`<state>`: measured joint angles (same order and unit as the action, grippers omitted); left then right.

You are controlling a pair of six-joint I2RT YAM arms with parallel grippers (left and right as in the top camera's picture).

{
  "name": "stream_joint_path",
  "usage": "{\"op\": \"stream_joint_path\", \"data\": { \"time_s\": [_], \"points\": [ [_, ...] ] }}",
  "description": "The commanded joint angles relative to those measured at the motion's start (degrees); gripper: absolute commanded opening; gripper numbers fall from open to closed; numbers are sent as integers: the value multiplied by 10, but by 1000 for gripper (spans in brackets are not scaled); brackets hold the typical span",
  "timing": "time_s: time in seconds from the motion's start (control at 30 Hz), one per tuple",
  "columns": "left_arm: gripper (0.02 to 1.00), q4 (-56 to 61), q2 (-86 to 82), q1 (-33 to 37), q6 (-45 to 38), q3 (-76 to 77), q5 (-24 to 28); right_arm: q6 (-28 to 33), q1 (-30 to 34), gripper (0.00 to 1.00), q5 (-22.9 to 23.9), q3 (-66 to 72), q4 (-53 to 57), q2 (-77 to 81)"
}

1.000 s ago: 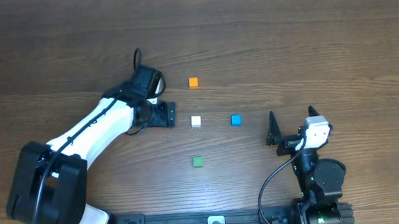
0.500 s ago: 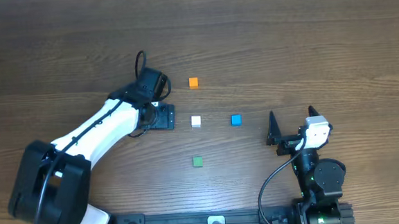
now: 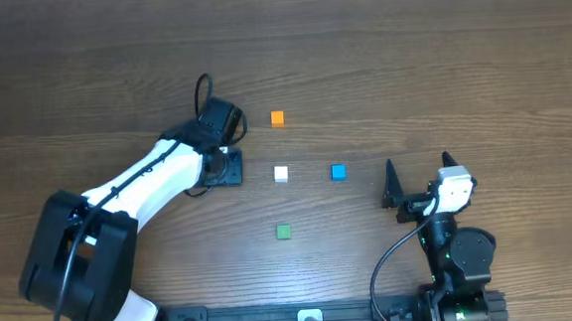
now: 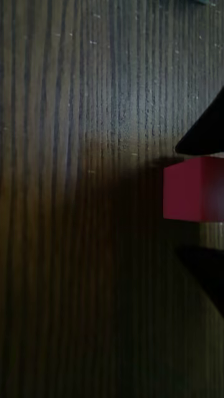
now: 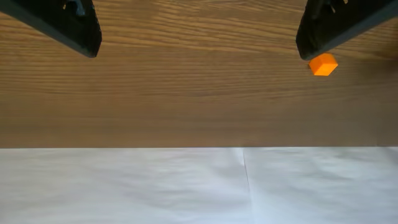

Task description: Stack Cubes

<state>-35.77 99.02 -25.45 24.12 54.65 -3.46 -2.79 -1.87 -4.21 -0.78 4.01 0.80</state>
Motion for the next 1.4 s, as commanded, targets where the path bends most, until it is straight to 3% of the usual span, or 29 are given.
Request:
{"op": "stream_joint_path", "data": {
  "time_s": [0.03,0.47,0.7,1.0,1.4],
  "points": [
    [419,2,8,-2,4,9,-5,1,1,993,-3,5,-1,-5],
    [64,-12,7,-4,33,20,-6,1,1,991,-3,5,-1,-5],
    [40,-152,5,-69,111,179,-46,1,1,991,-3,5,-1,-5],
    [38,-152,71,-171,171,285,-45,1,1,991,-3,5,-1,-5],
    [45,-178,115,-178,188,292,-31,1,1,993,-3,5,-1,-5]
  ]
}}
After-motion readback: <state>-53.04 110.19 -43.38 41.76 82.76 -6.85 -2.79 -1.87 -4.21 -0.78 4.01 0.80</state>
